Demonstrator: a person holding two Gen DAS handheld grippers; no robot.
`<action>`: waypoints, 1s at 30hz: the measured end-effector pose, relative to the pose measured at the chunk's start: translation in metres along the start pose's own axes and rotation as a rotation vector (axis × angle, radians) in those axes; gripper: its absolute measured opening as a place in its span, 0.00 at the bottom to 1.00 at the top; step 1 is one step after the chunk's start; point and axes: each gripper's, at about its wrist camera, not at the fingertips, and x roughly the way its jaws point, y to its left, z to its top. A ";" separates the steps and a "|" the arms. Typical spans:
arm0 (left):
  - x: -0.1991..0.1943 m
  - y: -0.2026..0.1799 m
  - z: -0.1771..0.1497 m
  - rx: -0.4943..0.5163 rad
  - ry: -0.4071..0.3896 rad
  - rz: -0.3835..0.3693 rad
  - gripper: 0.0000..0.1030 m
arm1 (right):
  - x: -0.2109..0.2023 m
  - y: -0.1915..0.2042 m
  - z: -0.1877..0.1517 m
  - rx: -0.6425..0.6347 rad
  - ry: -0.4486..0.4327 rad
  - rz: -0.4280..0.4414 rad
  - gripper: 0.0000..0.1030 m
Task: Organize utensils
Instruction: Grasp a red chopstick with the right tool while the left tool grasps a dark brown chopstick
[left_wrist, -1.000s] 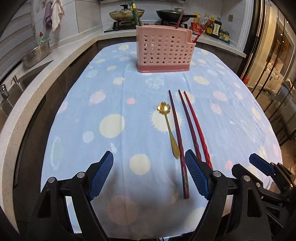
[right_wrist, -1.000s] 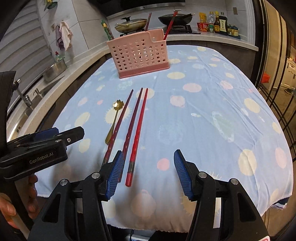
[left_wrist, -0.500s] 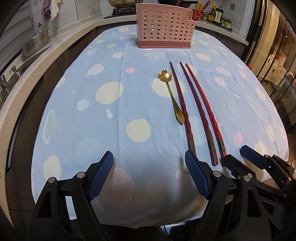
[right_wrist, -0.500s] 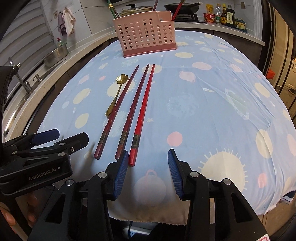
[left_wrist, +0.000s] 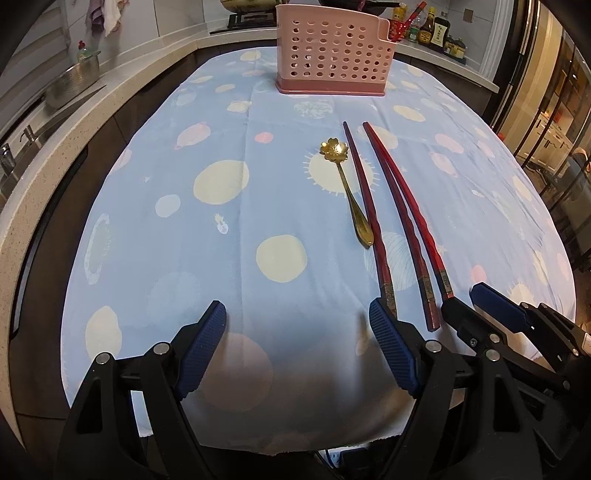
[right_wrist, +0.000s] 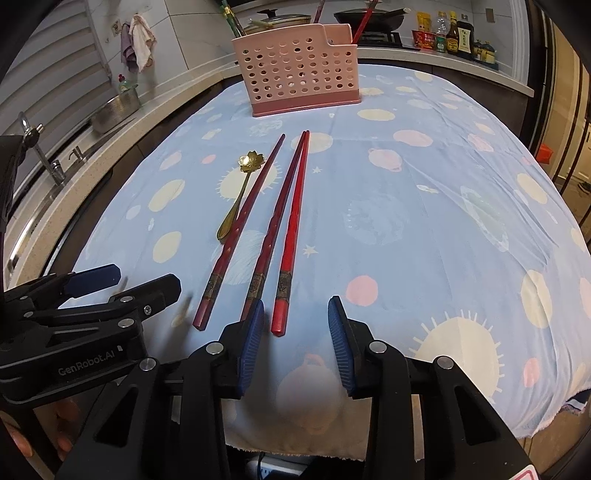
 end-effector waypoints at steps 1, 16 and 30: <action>0.000 0.001 -0.001 -0.004 0.002 -0.002 0.74 | 0.001 0.001 0.001 -0.002 -0.002 -0.002 0.33; 0.002 -0.017 -0.001 0.039 0.006 -0.048 0.74 | 0.002 -0.021 0.002 0.037 -0.007 -0.029 0.06; 0.013 -0.029 -0.002 0.071 0.000 -0.058 0.50 | -0.001 -0.023 -0.003 0.050 -0.005 -0.023 0.07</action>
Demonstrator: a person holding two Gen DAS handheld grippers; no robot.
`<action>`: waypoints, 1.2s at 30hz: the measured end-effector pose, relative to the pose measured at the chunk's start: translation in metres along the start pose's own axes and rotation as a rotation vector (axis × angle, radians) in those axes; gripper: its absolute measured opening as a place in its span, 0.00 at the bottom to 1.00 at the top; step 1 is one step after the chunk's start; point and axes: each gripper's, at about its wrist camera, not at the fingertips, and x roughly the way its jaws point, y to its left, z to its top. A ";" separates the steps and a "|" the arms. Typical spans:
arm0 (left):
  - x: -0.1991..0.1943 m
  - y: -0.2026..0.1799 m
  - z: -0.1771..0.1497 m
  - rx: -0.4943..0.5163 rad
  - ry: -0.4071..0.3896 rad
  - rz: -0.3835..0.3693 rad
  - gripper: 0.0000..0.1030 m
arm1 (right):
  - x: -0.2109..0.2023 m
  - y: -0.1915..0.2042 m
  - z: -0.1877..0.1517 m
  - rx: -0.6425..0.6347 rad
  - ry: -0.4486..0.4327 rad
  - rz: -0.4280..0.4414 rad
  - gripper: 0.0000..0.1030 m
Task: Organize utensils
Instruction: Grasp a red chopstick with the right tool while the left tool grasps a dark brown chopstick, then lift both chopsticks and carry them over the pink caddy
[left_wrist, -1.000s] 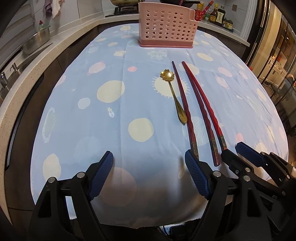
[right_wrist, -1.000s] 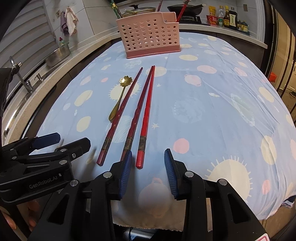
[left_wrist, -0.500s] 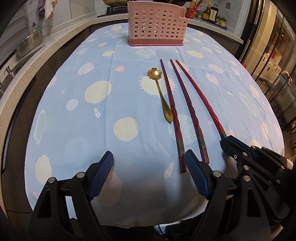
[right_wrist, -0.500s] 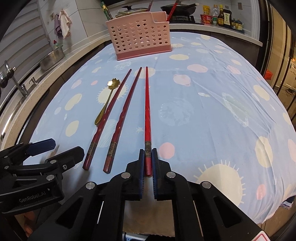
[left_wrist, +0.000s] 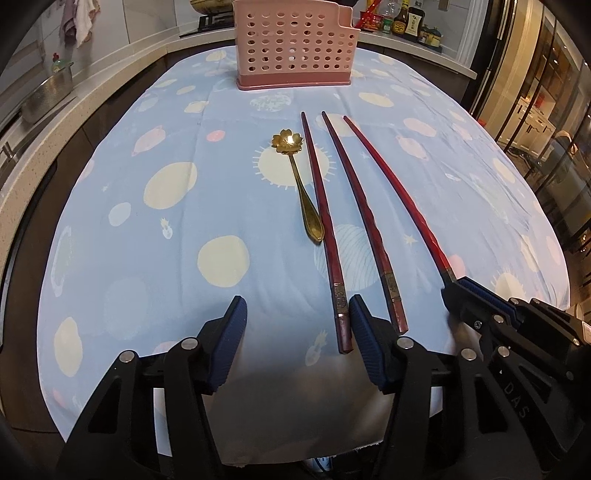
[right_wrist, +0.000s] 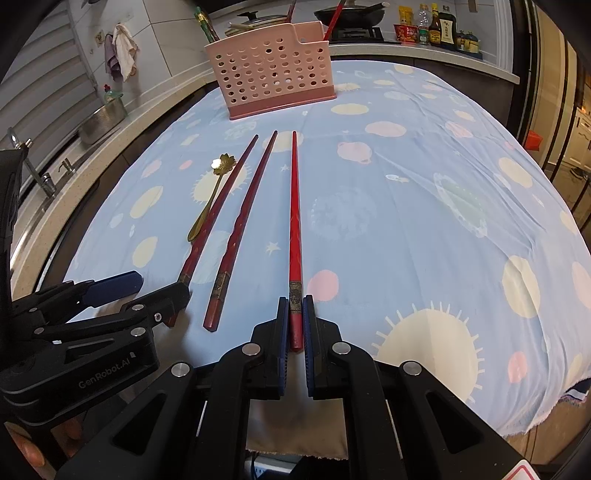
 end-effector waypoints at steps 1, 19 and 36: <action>0.000 0.000 0.000 0.003 -0.002 0.000 0.45 | 0.000 0.000 0.000 0.000 0.000 0.000 0.07; -0.009 -0.002 -0.002 0.016 0.015 -0.052 0.07 | -0.008 0.002 -0.004 0.004 -0.009 0.008 0.07; -0.066 -0.005 0.020 0.007 -0.091 -0.126 0.07 | -0.064 -0.007 0.019 0.040 -0.136 0.040 0.07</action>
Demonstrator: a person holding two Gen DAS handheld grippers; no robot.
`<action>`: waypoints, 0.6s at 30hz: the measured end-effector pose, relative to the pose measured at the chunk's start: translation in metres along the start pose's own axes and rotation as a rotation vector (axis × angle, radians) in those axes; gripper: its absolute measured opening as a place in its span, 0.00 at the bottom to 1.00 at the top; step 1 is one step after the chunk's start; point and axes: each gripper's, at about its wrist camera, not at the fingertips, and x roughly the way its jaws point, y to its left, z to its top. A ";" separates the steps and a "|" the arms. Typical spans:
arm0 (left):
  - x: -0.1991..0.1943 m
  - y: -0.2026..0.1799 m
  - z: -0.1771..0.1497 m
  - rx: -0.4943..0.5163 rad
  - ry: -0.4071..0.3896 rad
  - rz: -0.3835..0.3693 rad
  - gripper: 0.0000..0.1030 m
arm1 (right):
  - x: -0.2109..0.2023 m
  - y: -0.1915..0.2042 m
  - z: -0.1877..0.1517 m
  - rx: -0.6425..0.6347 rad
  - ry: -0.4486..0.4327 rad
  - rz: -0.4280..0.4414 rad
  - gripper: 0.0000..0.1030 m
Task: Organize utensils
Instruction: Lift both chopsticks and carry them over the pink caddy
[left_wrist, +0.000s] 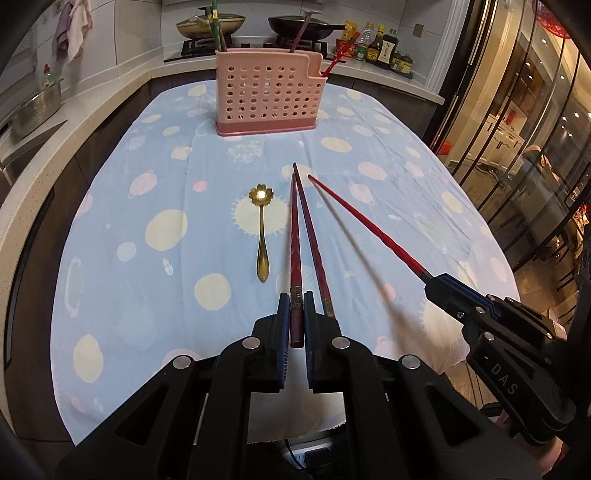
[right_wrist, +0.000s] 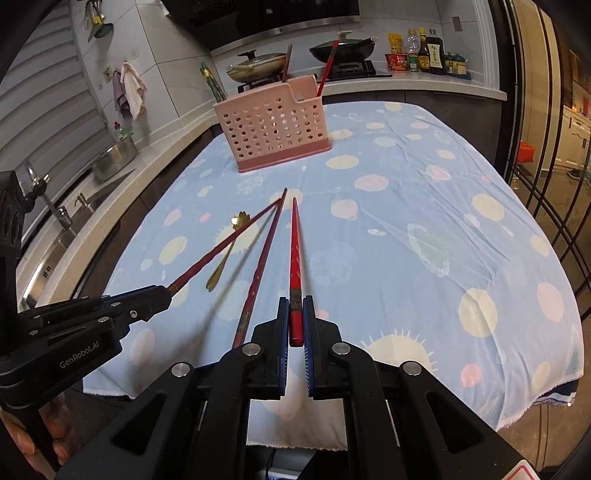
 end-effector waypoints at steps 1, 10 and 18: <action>-0.004 0.000 0.004 0.001 -0.010 -0.002 0.07 | -0.004 0.000 0.005 0.000 -0.012 0.004 0.07; -0.038 -0.003 0.050 0.020 -0.135 -0.001 0.07 | -0.039 -0.004 0.061 -0.002 -0.157 0.012 0.06; -0.050 -0.006 0.101 0.031 -0.234 0.011 0.07 | -0.050 -0.003 0.102 -0.006 -0.244 0.024 0.06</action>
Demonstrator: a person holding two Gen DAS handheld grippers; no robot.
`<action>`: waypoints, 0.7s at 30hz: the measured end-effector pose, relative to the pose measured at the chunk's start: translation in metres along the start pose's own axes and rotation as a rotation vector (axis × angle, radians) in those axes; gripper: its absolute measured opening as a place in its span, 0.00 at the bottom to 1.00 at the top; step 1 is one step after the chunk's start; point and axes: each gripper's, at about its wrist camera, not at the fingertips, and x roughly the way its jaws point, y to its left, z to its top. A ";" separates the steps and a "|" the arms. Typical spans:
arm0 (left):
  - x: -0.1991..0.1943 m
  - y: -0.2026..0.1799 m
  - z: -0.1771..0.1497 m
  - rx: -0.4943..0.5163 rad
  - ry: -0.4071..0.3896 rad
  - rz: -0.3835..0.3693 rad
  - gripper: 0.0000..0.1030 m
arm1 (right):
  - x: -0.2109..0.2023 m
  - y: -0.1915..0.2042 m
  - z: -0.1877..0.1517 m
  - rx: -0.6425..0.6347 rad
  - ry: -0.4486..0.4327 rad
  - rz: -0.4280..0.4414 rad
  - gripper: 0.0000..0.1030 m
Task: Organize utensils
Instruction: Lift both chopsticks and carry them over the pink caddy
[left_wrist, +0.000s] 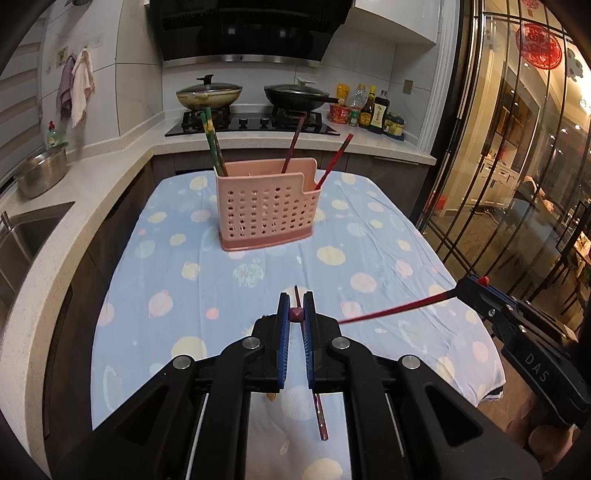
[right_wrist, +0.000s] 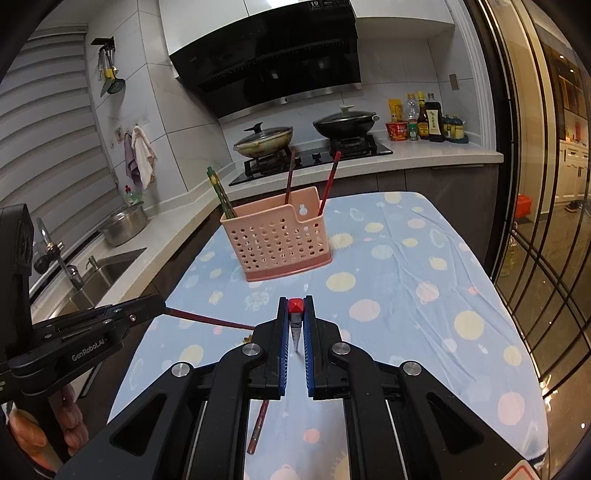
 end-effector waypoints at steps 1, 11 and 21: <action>0.000 0.000 0.006 -0.001 -0.011 -0.002 0.07 | 0.000 0.001 0.004 -0.002 -0.008 0.004 0.06; -0.011 0.000 0.071 0.010 -0.128 -0.009 0.07 | 0.006 0.005 0.054 0.009 -0.076 0.064 0.07; -0.017 0.009 0.147 0.024 -0.276 0.031 0.07 | 0.028 0.016 0.128 0.011 -0.166 0.123 0.07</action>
